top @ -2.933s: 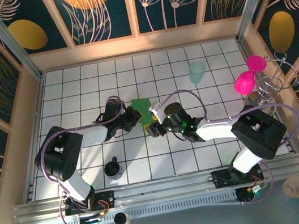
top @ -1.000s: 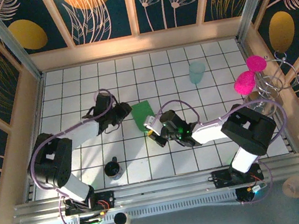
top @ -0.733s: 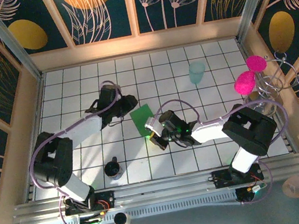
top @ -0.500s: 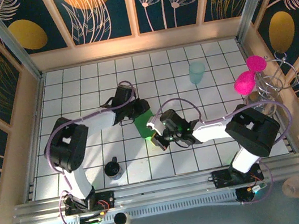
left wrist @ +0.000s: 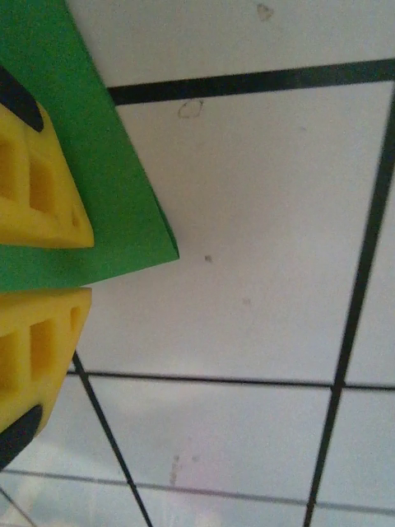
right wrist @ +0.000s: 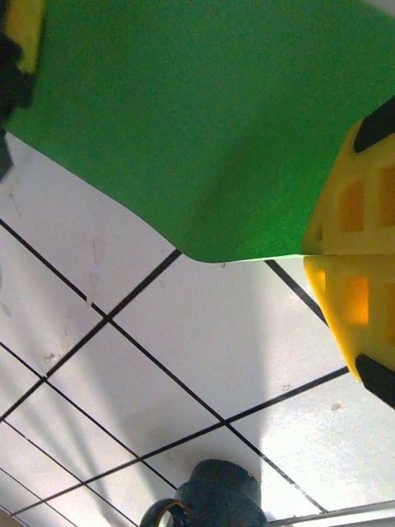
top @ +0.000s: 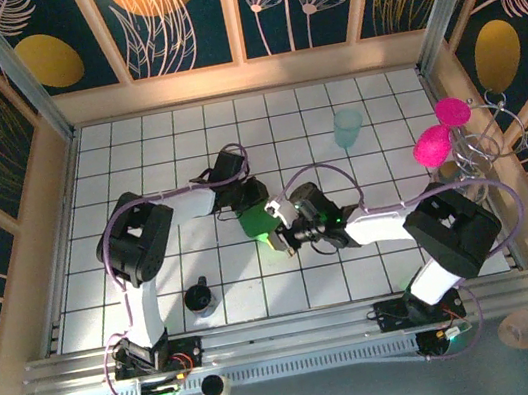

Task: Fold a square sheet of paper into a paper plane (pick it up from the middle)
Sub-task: Third fold the triangle at the center of the table.

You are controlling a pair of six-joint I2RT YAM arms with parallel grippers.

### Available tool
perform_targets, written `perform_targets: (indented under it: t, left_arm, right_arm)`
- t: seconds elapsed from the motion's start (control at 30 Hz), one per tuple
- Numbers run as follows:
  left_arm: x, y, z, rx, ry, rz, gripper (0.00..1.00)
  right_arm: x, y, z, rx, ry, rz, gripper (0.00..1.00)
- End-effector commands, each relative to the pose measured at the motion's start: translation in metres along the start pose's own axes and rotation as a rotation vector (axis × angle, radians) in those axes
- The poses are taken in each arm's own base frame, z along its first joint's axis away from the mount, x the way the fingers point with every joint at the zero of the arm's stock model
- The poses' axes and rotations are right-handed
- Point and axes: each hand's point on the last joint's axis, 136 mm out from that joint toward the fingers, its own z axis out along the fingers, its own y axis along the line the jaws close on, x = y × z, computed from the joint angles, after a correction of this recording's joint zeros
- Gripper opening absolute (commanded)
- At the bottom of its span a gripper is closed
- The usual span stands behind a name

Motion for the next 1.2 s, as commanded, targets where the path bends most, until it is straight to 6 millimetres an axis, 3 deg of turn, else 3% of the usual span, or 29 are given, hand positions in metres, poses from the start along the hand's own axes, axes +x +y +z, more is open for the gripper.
perform_targets:
  t: [0.0, 0.23, 0.57, 1.17]
  left_arm:
    - [0.011, 0.009, 0.007, -0.042, 0.054, 0.017, 0.20]
    - [0.018, 0.019, 0.012, -0.071, 0.081, 0.027, 0.19]
    - [0.017, 0.014, 0.014, -0.056, 0.099, 0.064, 0.18]
    - [0.012, 0.003, 0.009, -0.025, 0.087, 0.073, 0.17]
  right_arm:
    - [-0.016, -0.010, -0.003, 0.029, -0.056, 0.046, 0.00]
    - [-0.018, -0.035, -0.001, 0.115, -0.056, 0.115, 0.00]
    - [-0.020, -0.056, 0.004, 0.210, -0.056, 0.155, 0.00]
    - [-0.010, -0.064, 0.015, 0.220, -0.014, 0.184, 0.00]
